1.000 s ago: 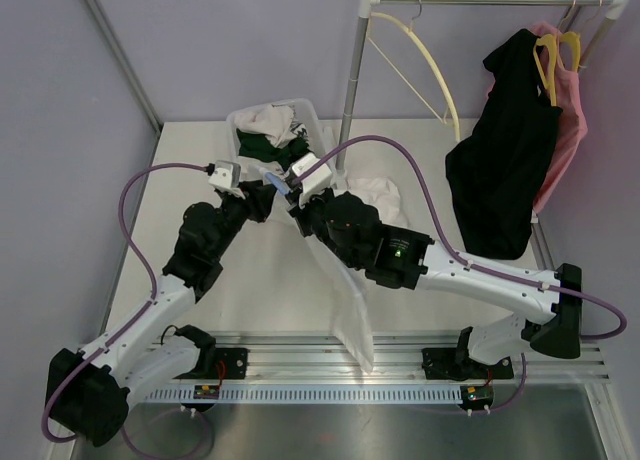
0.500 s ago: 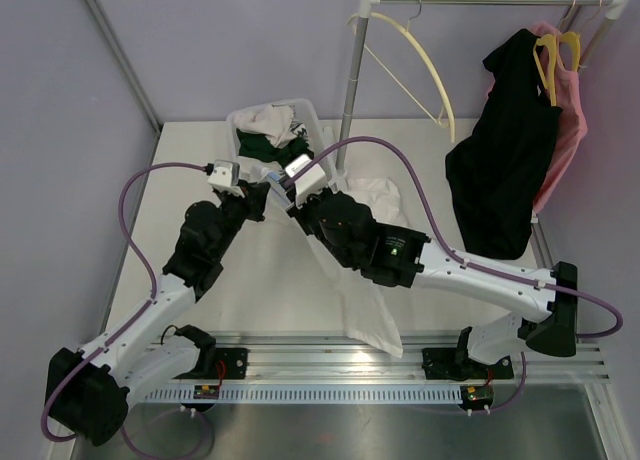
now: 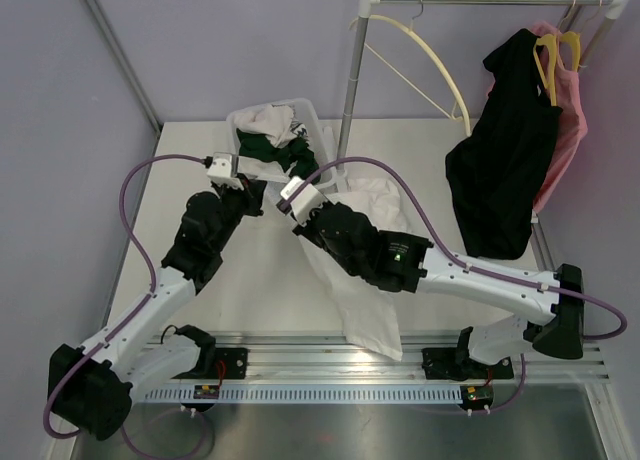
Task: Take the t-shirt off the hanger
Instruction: Remove the tshirt from the hanger
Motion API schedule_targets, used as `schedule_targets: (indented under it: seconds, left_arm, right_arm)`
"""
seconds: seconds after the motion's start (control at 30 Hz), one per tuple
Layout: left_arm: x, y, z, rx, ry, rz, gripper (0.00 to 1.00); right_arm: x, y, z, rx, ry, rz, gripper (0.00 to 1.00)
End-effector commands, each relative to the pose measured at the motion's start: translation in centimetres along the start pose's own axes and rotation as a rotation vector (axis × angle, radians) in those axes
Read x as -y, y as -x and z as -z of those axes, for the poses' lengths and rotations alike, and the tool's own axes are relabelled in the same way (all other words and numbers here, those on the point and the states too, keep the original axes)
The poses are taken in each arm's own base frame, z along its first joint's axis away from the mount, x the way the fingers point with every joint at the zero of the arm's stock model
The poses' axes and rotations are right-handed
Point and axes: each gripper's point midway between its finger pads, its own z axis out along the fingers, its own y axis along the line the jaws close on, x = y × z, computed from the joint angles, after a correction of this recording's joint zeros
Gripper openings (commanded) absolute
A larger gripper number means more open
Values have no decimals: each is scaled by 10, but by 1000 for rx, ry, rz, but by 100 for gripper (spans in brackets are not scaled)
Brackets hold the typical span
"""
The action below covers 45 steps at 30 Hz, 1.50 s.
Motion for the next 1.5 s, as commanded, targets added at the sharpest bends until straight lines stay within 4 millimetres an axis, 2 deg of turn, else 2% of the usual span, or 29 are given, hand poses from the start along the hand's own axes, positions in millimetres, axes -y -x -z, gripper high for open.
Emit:
schedule_targets:
  seconds: [0.0,0.17,0.27,0.33,0.4,0.43,0.47,0.63,0.8,0.83,0.9,0.93,1.0,1.03,1.07,1.1,1.17,1.3,1.4,1.43,1.47]
  left_arm:
    - [-10,30,-6,65,45,30,0]
    - [-22,31,-11,46,64,61,0]
    - [-26,29,-16,24,71,71,0]
    - [-35,23,-20,3,100,78,0]
    - [-41,24,-23,-1,125,83,0]
    - [-44,23,-24,-5,138,85,0]
    - [-49,24,-24,-2,149,89,0]
    - [-51,28,-22,7,150,88,0]
    - [-67,28,-23,-27,212,97,0]
    - [-72,32,-23,-27,224,102,0]
    - [-78,24,-26,-59,239,115,0]
    - [-81,27,-28,-60,251,119,0]
    - [-87,16,-32,-103,271,127,0]
    - [-89,20,-34,-100,276,130,0]
    - [-91,12,-37,-130,284,139,0]
    - [-92,11,-38,-136,284,144,0]
    - [-94,11,-41,-142,283,153,0]
    - [-94,8,-41,-152,273,167,0]
    - [-89,9,-38,-134,241,174,0]
    - [-84,17,-36,-101,217,168,0]
    - [-81,18,-35,-91,201,167,0]
  right_arm:
    - [18,12,30,82,21,51,0]
    - [11,8,58,127,154,29,0]
    - [10,14,70,164,196,10,0]
    - [1,10,72,153,254,25,0]
    - [-9,-2,69,97,292,48,0]
    - [-11,1,70,91,304,46,0]
    - [-16,-5,64,62,311,59,0]
    - [-18,-14,54,11,293,88,0]
    - [-31,-22,61,-13,375,110,0]
    - [-29,-22,61,-10,368,108,0]
    - [-26,-19,63,9,354,99,0]
    - [-22,-14,66,27,347,91,0]
    - [-16,-9,69,61,324,76,0]
    - [-9,-4,74,86,310,60,0]
    - [-6,1,76,109,298,46,0]
    - [-4,-1,78,116,295,44,0]
    - [3,9,87,166,289,19,0]
    - [13,15,94,209,263,-13,0]
    - [31,24,94,252,167,-49,0]
    - [38,28,96,272,140,-66,0]
    - [45,39,98,319,107,-95,0]
